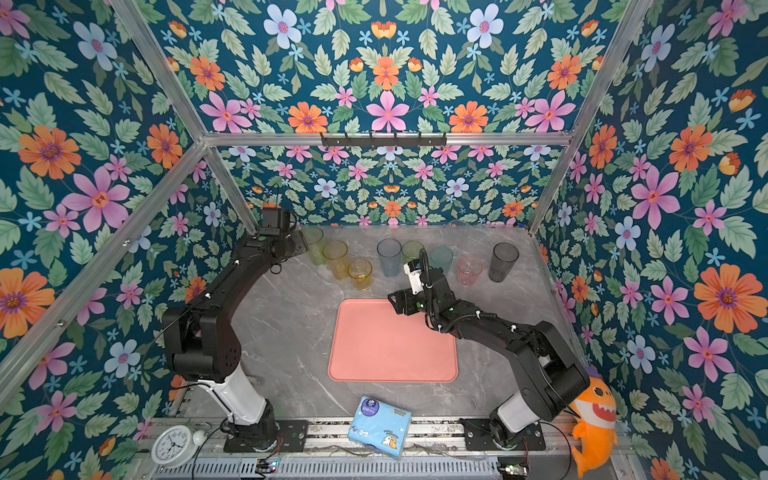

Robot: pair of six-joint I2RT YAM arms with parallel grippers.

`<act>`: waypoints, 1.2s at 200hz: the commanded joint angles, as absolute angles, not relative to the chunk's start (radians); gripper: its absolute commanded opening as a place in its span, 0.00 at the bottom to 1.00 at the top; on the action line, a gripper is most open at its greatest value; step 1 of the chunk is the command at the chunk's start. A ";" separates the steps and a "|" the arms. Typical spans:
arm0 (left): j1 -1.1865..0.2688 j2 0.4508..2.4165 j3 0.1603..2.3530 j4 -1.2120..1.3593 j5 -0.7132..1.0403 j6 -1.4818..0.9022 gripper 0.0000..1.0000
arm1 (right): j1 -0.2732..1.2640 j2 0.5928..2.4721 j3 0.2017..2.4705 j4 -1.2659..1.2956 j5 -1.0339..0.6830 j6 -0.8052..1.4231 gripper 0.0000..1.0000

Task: Place the glasses into the tray
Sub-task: 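Swing the left gripper over the green cup farthest from the robot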

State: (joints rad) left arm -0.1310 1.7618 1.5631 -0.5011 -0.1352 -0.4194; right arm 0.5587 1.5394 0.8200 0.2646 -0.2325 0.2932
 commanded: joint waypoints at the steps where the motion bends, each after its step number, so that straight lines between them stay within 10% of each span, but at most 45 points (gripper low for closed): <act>1: -0.111 1.799 1.638 -0.546 -0.112 -0.397 0.68 | 0.560 1.545 0.828 0.309 -0.264 0.305 0.81; 240: -0.064 2.280 2.245 -0.931 0.039 -0.346 0.60 | 0.559 1.548 0.869 0.150 -0.202 0.337 0.78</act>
State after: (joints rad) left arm -0.0635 2.2562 2.1979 -0.8612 0.0257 -0.3740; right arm 0.5587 1.5406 0.8627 0.1539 -0.2062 0.3363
